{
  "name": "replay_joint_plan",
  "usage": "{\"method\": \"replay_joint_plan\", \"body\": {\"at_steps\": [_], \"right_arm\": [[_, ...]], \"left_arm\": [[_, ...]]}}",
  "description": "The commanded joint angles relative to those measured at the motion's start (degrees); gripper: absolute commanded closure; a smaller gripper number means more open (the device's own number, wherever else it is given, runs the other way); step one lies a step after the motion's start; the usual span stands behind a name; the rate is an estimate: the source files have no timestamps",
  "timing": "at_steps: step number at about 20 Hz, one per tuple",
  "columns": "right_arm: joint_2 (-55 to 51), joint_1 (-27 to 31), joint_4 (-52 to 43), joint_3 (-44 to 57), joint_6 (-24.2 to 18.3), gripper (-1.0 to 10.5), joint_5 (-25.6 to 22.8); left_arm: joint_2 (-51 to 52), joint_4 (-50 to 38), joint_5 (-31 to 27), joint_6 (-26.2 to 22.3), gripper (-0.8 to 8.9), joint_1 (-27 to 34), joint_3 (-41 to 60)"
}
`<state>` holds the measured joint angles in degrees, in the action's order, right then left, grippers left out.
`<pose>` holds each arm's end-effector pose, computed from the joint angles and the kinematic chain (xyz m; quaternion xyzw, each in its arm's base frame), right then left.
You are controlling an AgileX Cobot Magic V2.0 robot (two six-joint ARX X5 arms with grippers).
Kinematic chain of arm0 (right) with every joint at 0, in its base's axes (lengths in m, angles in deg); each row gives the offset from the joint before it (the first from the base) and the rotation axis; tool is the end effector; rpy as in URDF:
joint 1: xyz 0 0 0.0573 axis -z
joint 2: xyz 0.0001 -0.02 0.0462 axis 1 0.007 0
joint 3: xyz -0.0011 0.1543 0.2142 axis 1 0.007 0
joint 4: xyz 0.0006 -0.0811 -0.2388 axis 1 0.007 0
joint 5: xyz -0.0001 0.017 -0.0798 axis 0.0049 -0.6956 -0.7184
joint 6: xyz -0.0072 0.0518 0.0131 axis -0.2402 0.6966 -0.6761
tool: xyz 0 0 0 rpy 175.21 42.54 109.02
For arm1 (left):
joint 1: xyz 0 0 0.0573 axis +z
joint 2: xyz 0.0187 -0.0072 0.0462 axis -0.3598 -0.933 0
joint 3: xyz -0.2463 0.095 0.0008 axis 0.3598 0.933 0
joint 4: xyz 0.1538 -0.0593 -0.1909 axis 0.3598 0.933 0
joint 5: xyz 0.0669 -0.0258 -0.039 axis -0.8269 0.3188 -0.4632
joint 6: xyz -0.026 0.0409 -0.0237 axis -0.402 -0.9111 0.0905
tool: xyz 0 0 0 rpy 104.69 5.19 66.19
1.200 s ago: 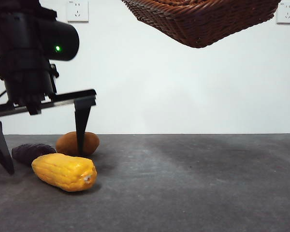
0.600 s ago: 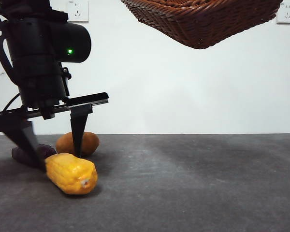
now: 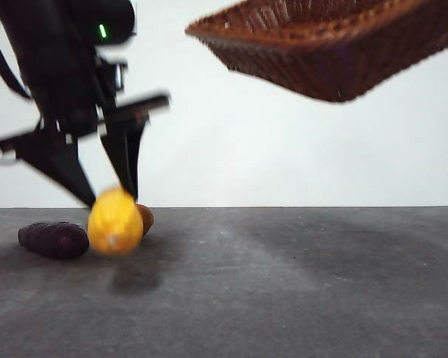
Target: Help me put the vegetables on the table into the basket
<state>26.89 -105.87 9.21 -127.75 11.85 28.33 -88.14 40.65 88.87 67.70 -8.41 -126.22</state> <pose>0.2543 0.0819 0.4222 -0.0500 0.3638 0.2662 0.8912 0.2605 -0.1501 0.2312 -0.0641 0.5662 -0.1273 0.8118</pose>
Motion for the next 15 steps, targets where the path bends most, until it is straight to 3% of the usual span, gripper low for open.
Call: {"method": "replay_joint_plan", "body": {"at_steps": [1, 4, 9, 12, 15], "right_arm": [[-0.3, 0.8, -2.3, 5.5, 2.3, 9.6, 0.2], [-0.3, 1.0, -7.4, 13.4, 5.8, 9.6, 0.4], [-0.3, 0.0, -20.7, 28.1, 14.2, 9.6, 3.9], [-0.3, -2.5, -29.6, 35.5, 20.1, 9.6, 5.4], [-0.3, -7.3, -34.1, 37.3, 23.3, 9.6, 4.7]], "left_arm": [[6.2, -0.1, -0.2, -6.8, 8.22, -0.2, 0.0], [16.2, 2.1, -0.2, -10.4, 8.22, -0.2, 0.0], [30.4, 2.8, 4.9, -10.9, 8.22, -0.6, 0.0], [32.4, 2.4, 6.2, -10.5, 8.22, -2.1, 0.0], [28.0, -0.6, 7.1, -10.3, 8.22, -5.1, 0.0]]}}
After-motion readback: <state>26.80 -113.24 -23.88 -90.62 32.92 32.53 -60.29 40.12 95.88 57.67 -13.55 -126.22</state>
